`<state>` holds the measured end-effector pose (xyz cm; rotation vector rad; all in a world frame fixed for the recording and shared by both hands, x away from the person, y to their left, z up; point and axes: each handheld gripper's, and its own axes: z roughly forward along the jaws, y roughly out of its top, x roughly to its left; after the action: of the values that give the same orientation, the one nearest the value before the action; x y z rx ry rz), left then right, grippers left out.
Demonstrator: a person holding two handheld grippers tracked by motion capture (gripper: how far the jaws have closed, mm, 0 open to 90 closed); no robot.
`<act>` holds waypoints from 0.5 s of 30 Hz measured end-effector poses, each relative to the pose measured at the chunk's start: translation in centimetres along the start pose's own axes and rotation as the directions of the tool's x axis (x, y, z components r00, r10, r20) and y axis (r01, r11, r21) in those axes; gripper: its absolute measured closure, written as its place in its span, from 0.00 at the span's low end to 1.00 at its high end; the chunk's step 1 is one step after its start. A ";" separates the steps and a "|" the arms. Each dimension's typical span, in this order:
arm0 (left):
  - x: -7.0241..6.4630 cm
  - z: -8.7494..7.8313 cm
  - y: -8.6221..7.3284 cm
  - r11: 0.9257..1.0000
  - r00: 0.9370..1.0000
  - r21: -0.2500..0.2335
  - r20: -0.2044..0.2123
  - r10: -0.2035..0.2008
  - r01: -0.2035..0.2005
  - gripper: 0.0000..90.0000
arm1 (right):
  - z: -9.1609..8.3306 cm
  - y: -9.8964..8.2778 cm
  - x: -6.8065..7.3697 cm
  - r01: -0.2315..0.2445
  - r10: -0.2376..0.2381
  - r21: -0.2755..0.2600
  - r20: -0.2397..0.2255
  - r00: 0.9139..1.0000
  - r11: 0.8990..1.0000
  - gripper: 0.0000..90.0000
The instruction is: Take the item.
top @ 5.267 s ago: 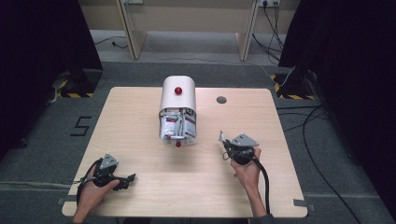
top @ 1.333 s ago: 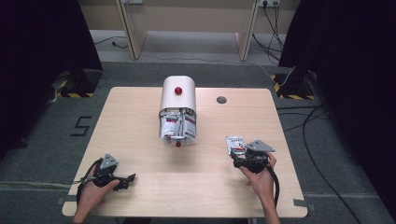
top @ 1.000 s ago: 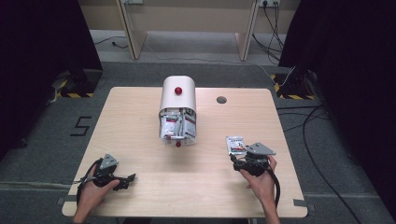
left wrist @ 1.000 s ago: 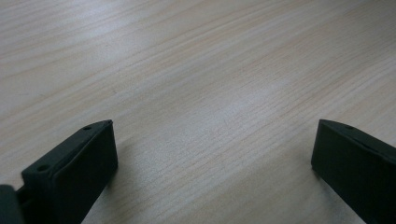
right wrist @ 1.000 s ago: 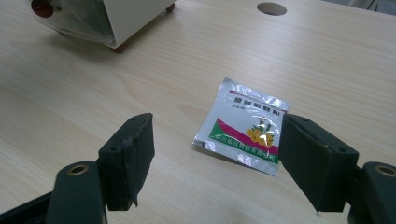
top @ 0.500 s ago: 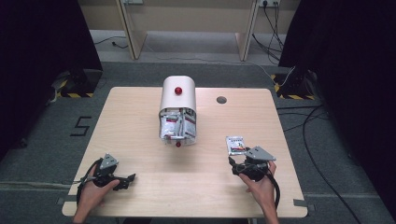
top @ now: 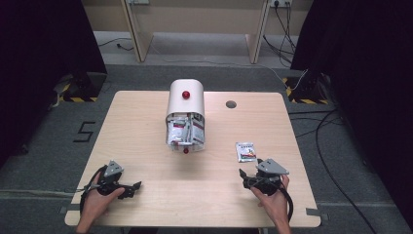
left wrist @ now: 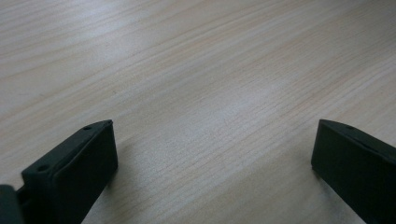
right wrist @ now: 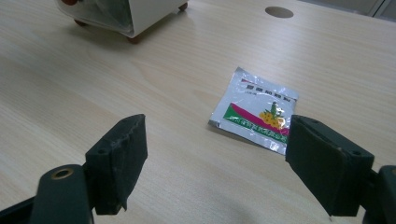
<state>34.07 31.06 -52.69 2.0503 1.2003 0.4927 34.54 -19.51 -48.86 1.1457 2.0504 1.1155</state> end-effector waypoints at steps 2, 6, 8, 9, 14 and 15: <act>0.0 0.0 0.0 1.000 1.000 -0.001 0.000 -0.001 0.001 0.00 | -0.1 -0.2 0.1 -0.004 0.004 0.000 -0.002 1.000 1.000 0.25; 0.0 0.0 0.0 1.000 1.000 0.000 0.000 0.000 0.000 0.00 | -0.2 -0.7 0.1 -0.007 0.007 0.008 -0.007 1.000 1.000 0.25; 0.0 0.0 0.0 1.000 1.000 0.000 0.000 0.000 0.000 0.00 | -0.2 -1.0 0.1 -0.008 0.008 0.013 -0.006 1.000 1.000 0.25; 0.0 0.0 0.0 1.000 1.000 -0.001 0.000 -0.001 0.001 0.00 | -0.2 -1.2 0.1 -0.007 0.007 0.016 -0.006 1.000 1.000 0.25; 0.0 0.0 0.0 1.000 1.000 0.000 0.000 0.000 0.000 0.00 | -0.2 -1.8 0.2 -0.004 0.004 0.028 -0.007 1.000 1.000 0.25; 0.0 0.0 0.0 1.000 1.000 0.000 0.000 0.000 0.000 0.00 | -0.3 -1.9 0.3 -0.005 0.005 0.032 -0.007 1.000 0.999 0.25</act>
<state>34.07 31.06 -52.69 2.0499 1.2007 0.4928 33.39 -19.96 -50.39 1.1643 2.0785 1.0940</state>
